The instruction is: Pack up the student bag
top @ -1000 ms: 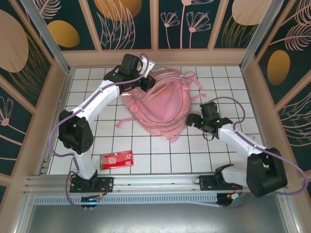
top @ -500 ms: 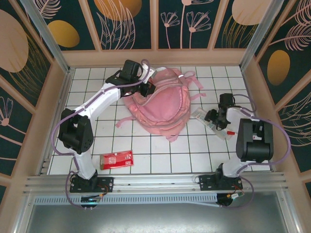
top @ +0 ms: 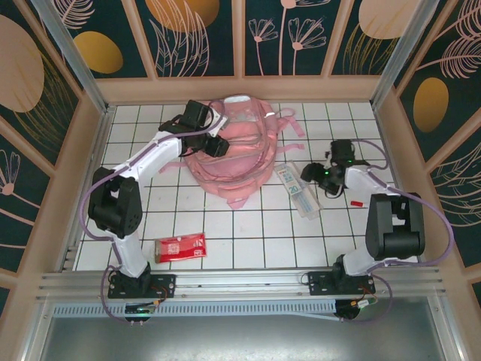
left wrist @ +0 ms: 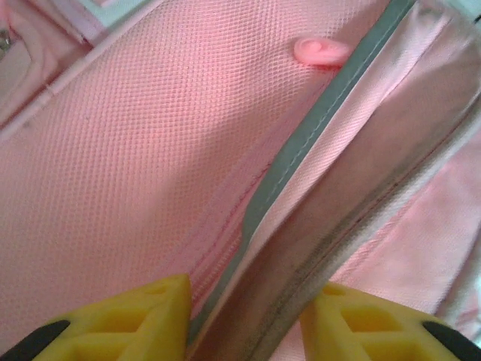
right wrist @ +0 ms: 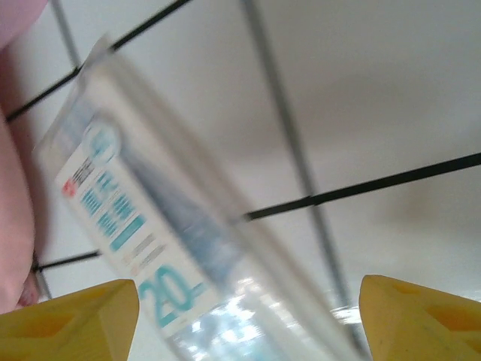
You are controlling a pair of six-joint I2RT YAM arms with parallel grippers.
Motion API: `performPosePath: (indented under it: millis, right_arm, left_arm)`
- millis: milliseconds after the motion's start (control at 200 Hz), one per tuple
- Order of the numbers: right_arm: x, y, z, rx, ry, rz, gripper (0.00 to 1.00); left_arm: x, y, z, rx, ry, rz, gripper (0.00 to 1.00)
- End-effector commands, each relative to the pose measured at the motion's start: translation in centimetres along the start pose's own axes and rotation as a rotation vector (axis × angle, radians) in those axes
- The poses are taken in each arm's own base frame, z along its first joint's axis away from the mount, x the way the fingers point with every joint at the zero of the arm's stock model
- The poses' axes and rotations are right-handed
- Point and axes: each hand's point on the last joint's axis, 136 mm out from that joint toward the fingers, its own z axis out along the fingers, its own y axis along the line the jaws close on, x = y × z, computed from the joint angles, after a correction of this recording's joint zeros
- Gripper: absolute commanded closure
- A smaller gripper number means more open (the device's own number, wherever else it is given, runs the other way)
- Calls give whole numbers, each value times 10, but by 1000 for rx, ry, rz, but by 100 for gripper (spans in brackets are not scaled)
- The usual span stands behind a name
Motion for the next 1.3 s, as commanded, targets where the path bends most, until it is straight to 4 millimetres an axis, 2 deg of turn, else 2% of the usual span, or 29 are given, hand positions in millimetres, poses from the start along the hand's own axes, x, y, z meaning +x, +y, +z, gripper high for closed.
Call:
performPosePath:
  millis: [0,70,120,155,280,430,556,626,691,796,876,1001,1131,1231,1291]
  right_arm:
    - [25,-9,7,-18,137,-55,28]
    - [37,-8,14,-53,177,-57,31]
    - [43,-7,18,-77,196,-54,33]
    - [47,-6,20,-88,212,-55,35]
    - [54,-2,24,-119,250,-66,42]
    - [62,3,26,-157,283,-72,50]
    - [74,22,24,-276,326,-66,58]
    - [78,32,22,-338,337,-67,62]
    - [81,40,19,-386,339,-67,61]
    - [79,50,15,-455,320,-77,57]
    - [73,49,16,-449,289,-82,54]
    - [57,30,25,-339,206,-60,48]
    - [40,11,33,-209,133,-64,47]
    - [42,17,42,-235,155,-75,47]
    - [48,28,48,-278,191,-96,49]
  left_arm:
    - [-6,-86,-28,239,-33,-123,59]
    - [18,-132,-14,329,49,-141,60]
    - [36,-154,-1,364,113,-159,62]
    - [46,-164,10,374,140,-161,63]
    - [76,-182,51,361,230,-217,69]
    - [87,-190,92,347,283,-258,70]
    - [85,-197,115,350,294,-248,71]
    - [89,-191,128,314,313,-254,73]
    - [93,-187,137,298,324,-258,75]
    - [100,-182,145,273,338,-256,76]
    - [106,-178,149,254,352,-246,78]
    - [116,-172,153,228,372,-234,80]
    - [123,-170,157,223,386,-226,82]
    - [127,-169,159,218,397,-226,84]
    - [130,-168,161,217,402,-226,84]
